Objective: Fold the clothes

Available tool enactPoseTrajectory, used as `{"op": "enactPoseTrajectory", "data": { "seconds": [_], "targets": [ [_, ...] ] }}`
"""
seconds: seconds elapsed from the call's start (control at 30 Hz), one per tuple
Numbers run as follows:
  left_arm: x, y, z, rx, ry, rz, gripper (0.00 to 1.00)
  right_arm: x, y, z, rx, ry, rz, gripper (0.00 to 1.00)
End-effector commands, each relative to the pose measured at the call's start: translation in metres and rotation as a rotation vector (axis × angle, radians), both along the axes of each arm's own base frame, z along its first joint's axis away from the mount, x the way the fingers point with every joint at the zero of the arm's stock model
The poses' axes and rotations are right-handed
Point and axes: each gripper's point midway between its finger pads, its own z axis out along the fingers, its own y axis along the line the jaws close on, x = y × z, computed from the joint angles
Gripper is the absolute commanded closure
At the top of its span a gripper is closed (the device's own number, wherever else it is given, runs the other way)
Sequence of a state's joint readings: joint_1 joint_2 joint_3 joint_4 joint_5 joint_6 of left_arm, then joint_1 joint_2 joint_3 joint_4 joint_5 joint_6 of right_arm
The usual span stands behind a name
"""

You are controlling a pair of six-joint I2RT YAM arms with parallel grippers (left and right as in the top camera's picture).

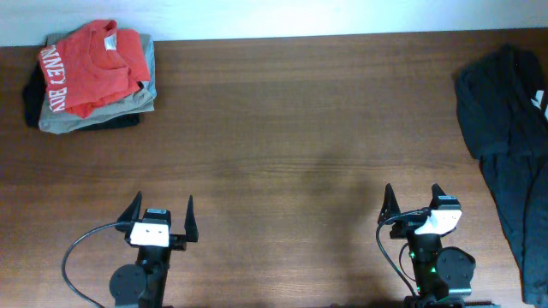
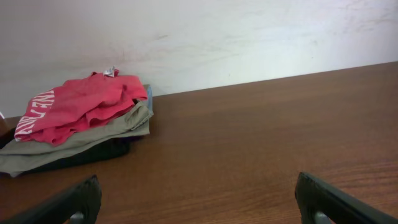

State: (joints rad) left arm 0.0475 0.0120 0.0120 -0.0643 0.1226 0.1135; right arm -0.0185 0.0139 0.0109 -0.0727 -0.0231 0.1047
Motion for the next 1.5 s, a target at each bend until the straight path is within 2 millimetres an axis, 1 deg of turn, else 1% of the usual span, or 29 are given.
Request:
{"op": "enactPoseTrajectory", "data": {
  "seconds": [0.0,0.93,1.0,1.03,1.07,1.13,1.17,1.2,1.23,1.27,1.3,1.33,1.4,1.47],
  "targets": [
    [0.000,0.000,-0.003,0.015,0.006,-0.001,0.01,0.000,0.002,-0.002,0.000,0.002,0.007,0.01],
    [0.000,0.000,-0.003,0.015,0.006,-0.001,0.01,0.000,0.002,-0.002,0.002,0.002,0.008,0.01],
    [0.000,0.000,-0.003,0.015,0.006,-0.001,0.01,-0.004,0.036,0.004,0.228,0.003,0.195,0.01],
    [0.000,0.000,-0.003,0.015,0.006,-0.001,0.01,-0.009,0.056,0.006,0.362,0.031,0.303,0.01],
    [0.000,0.000,-0.003,0.015,0.006,-0.001,0.01,-0.013,0.066,0.007,0.440,0.055,0.360,0.01],
    [0.000,0.000,-0.003,0.015,0.006,-0.001,0.01,-0.014,0.067,0.009,0.515,0.065,0.364,0.01],
    [0.000,0.000,-0.003,0.015,0.006,-0.001,0.01,-0.013,0.068,0.015,0.551,0.048,0.368,0.01],
    [0.000,0.000,-0.003,0.015,0.006,-0.001,0.01,-0.015,0.071,0.032,0.575,-0.009,0.405,0.01],
    [0.000,0.000,-0.003,0.015,0.006,-0.001,0.01,-0.018,0.070,0.056,0.551,-0.110,0.433,0.01],
    [0.000,0.000,-0.003,0.015,0.006,-0.001,0.01,-0.020,0.068,0.072,0.531,-0.181,0.440,0.01],
    [0.000,0.000,-0.003,0.015,0.006,-0.001,0.01,-0.023,0.062,0.090,0.500,-0.273,0.424,0.01],
    [0.000,0.000,-0.003,0.015,0.006,-0.001,0.01,-0.024,0.047,0.112,0.441,-0.369,0.339,0.01],
    [0.000,0.000,-0.003,0.015,0.006,-0.001,0.01,-0.021,0.027,0.131,0.353,-0.400,0.206,0.01],
    [0.000,0.000,-0.003,0.015,0.006,-0.001,0.01,-0.010,0.009,0.146,0.262,-0.366,0.080,0.01]
  ]
}}
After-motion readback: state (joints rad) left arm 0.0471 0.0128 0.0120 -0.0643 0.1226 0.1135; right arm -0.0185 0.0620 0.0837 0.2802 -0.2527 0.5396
